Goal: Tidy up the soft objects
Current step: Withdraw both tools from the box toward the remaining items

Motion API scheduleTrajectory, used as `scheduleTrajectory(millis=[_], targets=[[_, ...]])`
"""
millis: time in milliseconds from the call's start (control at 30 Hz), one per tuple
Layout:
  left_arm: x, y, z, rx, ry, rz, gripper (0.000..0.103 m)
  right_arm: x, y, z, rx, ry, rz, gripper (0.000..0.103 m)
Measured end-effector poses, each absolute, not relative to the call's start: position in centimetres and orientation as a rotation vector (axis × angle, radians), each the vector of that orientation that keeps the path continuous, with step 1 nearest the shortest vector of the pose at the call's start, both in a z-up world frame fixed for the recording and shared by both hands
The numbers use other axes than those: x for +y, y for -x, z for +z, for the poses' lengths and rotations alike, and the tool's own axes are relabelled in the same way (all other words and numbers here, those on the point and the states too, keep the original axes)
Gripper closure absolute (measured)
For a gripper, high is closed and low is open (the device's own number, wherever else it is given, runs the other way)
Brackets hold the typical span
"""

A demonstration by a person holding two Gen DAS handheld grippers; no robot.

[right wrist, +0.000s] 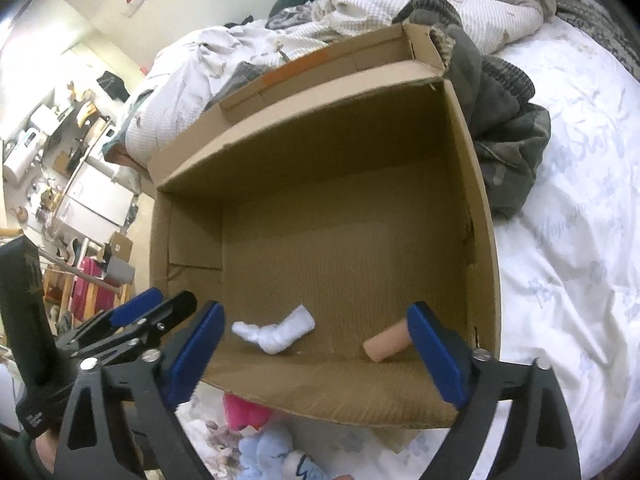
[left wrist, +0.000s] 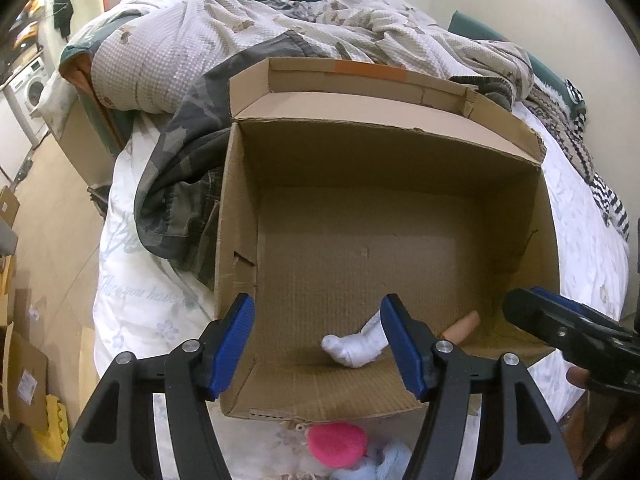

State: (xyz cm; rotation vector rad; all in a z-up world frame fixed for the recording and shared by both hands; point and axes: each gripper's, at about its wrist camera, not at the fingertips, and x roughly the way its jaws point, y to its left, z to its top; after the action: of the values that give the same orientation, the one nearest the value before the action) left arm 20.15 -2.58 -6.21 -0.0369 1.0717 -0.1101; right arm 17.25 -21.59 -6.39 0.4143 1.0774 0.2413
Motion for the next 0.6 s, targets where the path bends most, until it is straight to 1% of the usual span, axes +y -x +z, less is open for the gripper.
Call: scheduleTrajectory(millis=[300, 600], targets=[[-1.8, -19.6, -5.2, 1.042, 0.058, -0.100, 0.040, -21.0, -16.4, -3.8, 0.979, -0.347, 0.220, 0.000], [-0.8, -18.3, -3.5, 1.017, 0.085, -0.098, 0.040, -20.9, -15.2, -3.6, 0.995, -0.382, 0.216, 0.000]])
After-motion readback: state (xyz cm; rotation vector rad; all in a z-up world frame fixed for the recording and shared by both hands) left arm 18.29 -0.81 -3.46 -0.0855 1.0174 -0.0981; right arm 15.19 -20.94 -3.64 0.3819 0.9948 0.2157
